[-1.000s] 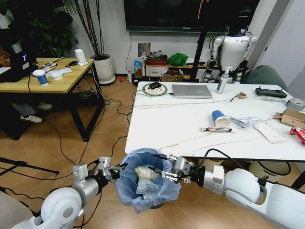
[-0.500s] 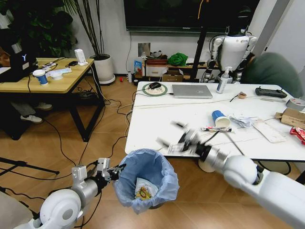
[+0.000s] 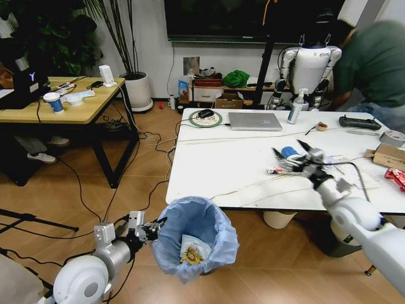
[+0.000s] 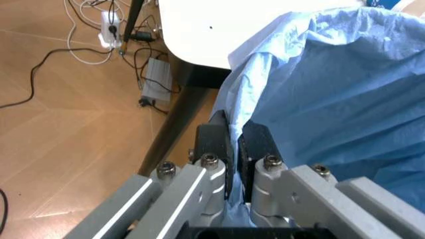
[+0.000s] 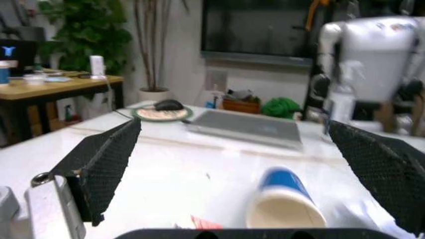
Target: Pick up the trash bin and place the trash from the table into it.
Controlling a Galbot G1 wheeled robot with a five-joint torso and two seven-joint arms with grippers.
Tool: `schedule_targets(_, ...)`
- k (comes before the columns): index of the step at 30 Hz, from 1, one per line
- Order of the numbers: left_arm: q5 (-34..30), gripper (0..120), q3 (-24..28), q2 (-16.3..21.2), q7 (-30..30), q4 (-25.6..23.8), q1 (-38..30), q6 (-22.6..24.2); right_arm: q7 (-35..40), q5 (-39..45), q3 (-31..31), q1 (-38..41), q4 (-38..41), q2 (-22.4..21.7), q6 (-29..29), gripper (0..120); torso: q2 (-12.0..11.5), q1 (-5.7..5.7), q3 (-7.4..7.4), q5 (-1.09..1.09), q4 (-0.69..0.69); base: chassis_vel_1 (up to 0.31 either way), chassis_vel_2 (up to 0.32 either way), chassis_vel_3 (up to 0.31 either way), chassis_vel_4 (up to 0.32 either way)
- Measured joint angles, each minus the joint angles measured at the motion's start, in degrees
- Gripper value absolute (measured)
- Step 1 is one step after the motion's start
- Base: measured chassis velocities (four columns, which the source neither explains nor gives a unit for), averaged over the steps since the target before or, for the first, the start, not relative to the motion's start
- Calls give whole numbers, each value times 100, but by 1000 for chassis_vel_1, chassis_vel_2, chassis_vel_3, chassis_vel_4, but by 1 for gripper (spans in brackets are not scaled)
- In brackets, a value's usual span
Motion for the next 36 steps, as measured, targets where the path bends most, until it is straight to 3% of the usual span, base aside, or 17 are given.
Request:
schedule_targets(6, 55, 0, -36, -21, 2, -43, 100, -13, -227, -269, 1088, -1336, 304, 740, 57, 100, 0, -1, -1, -1, 1, 0, 0, 0, 0)
schedule_targets(12, 79, 0, -36, 3, 6, -128, 159, -15, -442, -294, 1561, -1656, 477, 996, 142, 100, 0, -1, -1, -3, 1, 0, 0, 0, 0)
schedule_targets(23, 212, 0, -56, 2, 55, -250, 303, -42, -586, -389, 1871, -1833, 613, 1223, 201, 100, 1, 0, 0, -4, 2, -42, -22, 35, 41)
schedule_targets(36, 268, 0, -51, 5, 76, -294, 336, -52, -644, -423, 2011, -1998, 735, 1243, 246, 100, 1, 0, 0, 0, 1, -173, -180, 166, 168)
